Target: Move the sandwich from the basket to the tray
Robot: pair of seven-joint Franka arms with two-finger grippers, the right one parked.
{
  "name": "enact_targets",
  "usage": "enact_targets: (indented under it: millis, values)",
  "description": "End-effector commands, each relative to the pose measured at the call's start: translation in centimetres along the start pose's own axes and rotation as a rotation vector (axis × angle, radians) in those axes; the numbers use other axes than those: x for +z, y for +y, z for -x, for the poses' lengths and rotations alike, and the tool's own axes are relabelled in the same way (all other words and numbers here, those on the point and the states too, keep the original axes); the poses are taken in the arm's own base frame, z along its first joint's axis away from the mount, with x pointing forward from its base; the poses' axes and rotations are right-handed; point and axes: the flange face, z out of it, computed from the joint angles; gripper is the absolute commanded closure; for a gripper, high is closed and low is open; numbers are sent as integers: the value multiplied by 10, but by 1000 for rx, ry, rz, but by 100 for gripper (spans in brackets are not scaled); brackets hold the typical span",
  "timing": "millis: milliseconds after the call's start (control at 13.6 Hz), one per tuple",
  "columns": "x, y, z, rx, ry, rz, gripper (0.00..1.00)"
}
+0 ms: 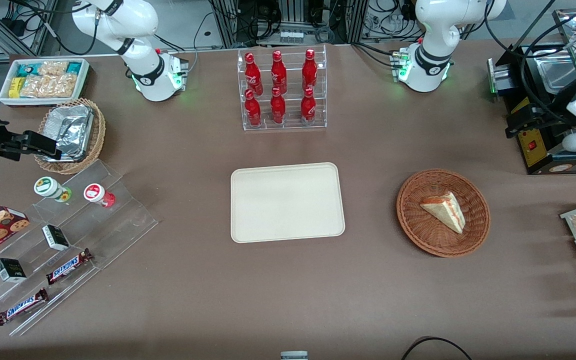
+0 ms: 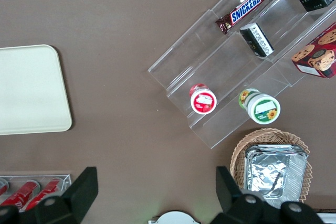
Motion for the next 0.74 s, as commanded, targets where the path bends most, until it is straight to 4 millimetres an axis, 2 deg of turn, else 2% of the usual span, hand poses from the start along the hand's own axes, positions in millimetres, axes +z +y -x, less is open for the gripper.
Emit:
enact_targets:
  millis: [0, 147, 221, 515, 662]
  values:
    - [-5, -5, 13, -8, 5, -1, 0]
    - [1, -1, 8, -3, 7, -10, 0]
    - [12, -1, 1, -10, 10, -29, 0]
    - [104, 15, -18, -190, 41, -46, 0]
    - [141, 17, -23, -310, 66, -27, 0]
